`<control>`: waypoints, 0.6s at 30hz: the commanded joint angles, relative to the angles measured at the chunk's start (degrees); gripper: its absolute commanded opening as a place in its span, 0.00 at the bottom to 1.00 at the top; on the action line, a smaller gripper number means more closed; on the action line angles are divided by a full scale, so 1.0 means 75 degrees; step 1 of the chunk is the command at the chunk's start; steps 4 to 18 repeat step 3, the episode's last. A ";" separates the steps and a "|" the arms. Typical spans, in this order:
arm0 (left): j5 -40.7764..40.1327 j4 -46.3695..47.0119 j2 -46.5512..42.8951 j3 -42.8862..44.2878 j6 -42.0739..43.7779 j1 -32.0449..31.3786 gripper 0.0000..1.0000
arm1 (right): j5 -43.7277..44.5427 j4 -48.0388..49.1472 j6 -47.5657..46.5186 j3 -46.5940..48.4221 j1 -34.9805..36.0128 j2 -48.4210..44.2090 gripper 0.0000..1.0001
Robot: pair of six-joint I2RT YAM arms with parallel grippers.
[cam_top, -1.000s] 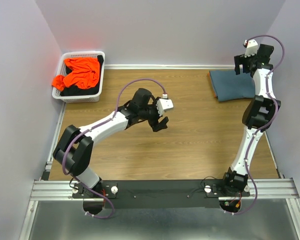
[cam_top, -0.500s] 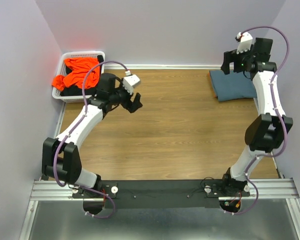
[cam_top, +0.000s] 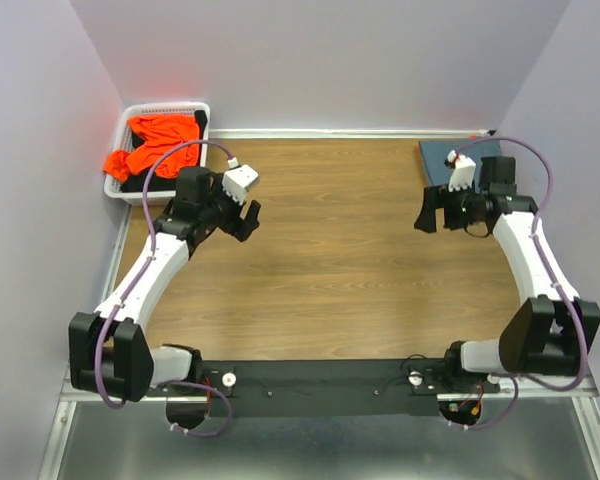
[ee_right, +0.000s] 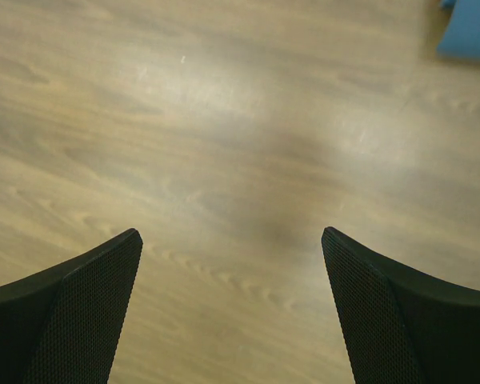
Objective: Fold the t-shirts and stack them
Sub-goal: Reset both grippers
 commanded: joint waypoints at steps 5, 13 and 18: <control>-0.0710 -0.0172 -0.0685 -0.0231 -0.0019 0.0008 0.85 | -0.0010 -0.0011 0.0125 -0.0780 0.0010 -0.1335 1.00; -0.0710 -0.0172 -0.0685 -0.0231 -0.0019 0.0008 0.85 | -0.0010 -0.0011 0.0125 -0.0780 0.0010 -0.1335 1.00; -0.0710 -0.0172 -0.0685 -0.0231 -0.0019 0.0008 0.85 | -0.0010 -0.0011 0.0125 -0.0780 0.0010 -0.1335 1.00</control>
